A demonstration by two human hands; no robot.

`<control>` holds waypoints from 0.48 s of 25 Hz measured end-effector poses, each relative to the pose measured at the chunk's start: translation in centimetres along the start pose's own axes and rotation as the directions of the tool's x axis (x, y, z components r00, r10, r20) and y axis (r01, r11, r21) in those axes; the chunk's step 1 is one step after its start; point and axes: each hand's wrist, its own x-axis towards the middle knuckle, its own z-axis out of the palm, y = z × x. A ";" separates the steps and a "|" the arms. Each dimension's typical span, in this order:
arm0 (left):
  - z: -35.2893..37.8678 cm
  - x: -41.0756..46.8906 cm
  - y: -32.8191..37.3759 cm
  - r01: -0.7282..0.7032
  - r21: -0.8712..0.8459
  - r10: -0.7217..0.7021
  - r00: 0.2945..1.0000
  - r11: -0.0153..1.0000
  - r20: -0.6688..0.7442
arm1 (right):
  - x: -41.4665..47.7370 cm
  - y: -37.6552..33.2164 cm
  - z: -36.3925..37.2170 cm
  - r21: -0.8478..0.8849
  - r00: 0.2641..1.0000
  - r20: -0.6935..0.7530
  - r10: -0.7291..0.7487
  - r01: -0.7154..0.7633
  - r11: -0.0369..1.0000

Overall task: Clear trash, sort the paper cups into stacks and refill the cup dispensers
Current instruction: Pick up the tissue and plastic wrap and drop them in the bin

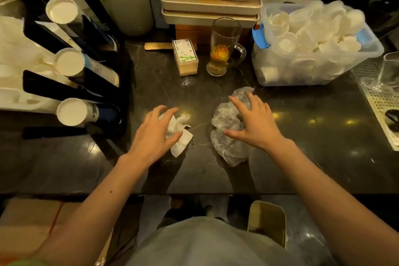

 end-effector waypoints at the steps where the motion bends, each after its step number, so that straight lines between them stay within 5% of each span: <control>1: 0.3 0.3 -0.4 0.010 -0.009 -0.010 0.999 1.000 0.035 | 0.3 -0.1 0.2 -0.025 0.999 0.041 0.012 -0.011 1.000; 12: 3.0 1.0 -1.5 0.127 -0.015 -0.120 0.969 0.992 0.214 | 1.5 1.5 2.8 0.021 0.973 0.228 -0.042 0.038 0.999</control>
